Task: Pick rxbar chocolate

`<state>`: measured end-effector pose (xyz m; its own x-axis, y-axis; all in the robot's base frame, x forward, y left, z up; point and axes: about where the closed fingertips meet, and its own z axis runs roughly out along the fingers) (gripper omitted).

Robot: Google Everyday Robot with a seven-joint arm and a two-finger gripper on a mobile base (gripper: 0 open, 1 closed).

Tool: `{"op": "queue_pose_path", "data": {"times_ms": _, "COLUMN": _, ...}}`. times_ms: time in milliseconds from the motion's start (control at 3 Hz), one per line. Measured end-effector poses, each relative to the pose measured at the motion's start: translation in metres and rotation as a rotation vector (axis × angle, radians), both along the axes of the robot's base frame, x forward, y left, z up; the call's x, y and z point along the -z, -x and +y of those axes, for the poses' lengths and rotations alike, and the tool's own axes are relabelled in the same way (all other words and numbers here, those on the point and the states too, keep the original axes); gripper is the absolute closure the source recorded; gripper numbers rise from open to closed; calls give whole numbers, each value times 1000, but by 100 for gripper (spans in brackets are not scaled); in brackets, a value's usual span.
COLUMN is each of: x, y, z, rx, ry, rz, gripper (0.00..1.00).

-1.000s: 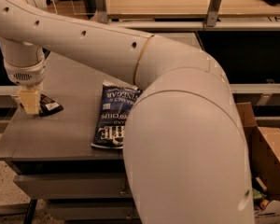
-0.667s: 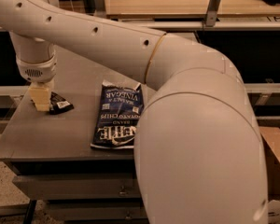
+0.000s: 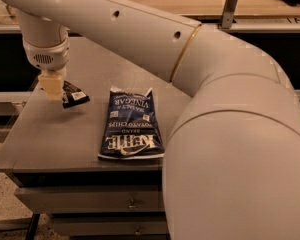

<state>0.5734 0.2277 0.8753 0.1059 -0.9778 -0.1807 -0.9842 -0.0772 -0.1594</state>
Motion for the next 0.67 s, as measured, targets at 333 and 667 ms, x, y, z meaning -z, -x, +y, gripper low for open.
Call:
{"op": "queue_pose_path", "data": {"times_ms": 333, "x": -36, "y": 2, "z": -7, "rx": -17, "ry": -14, "rz": -58, "gripper": 100}}
{"op": "queue_pose_path", "data": {"times_ms": 667, "x": -41, "y": 3, "z": -8, "rx": -20, "ry": -17, "rz": -65, "gripper": 100}}
